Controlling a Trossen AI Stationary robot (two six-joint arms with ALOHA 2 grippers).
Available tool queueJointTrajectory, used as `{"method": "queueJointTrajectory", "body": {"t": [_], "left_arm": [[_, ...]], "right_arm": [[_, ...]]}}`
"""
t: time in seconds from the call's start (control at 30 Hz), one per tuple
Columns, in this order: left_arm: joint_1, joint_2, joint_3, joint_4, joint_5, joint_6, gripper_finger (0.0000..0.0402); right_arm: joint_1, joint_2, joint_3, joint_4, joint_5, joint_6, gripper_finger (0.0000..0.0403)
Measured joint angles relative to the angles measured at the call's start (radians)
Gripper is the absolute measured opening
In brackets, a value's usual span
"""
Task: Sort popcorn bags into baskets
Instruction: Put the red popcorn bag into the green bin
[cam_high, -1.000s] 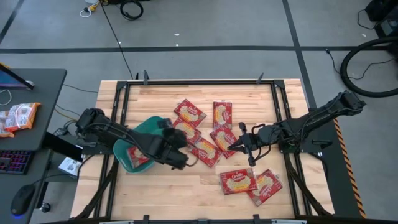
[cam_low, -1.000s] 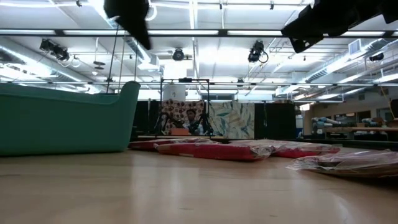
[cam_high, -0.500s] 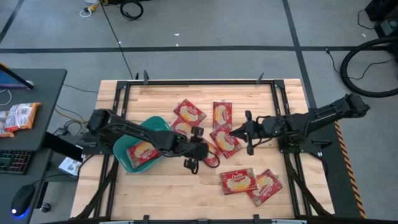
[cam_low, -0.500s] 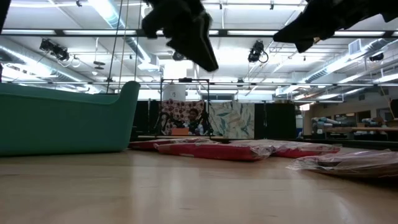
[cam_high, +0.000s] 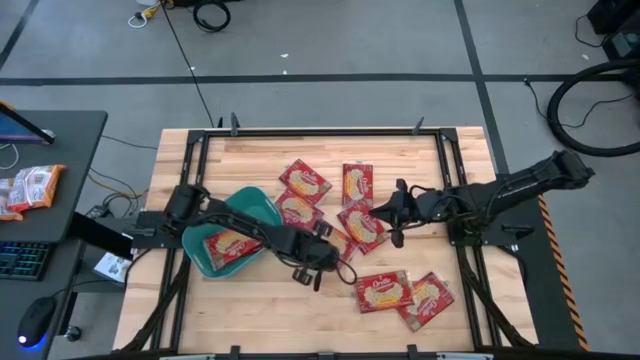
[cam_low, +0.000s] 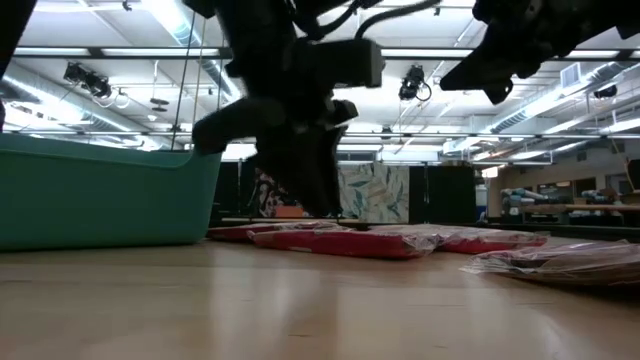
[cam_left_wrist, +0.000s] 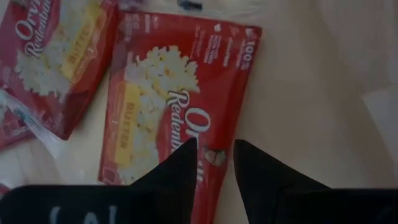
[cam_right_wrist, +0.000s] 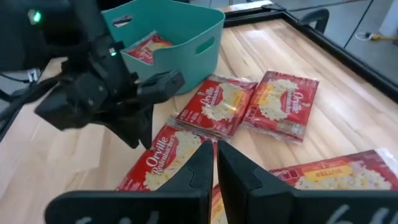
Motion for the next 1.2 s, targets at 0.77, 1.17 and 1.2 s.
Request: {"method": "queueJointTrajectory", "body": {"t": [0.77, 1.17, 1.2], "left_arm": [[-0.030, 0.093, 0.003, -0.003, -0.145, 0.062, 0.0121], [-0.024, -0.014, 0.049, -0.164, -0.135, 0.054, 0.0020], [-0.024, -0.034, 0.058, -0.179, -0.144, 0.048, 0.0020]], "right_arm": [[0.110, 0.166, 0.000, 0.190, 0.158, 0.151, 0.0027], [0.110, 0.157, 0.000, 0.232, 0.164, 0.087, 0.0027], [0.110, 0.154, 0.000, 0.233, 0.172, 0.073, 0.0027]]}}
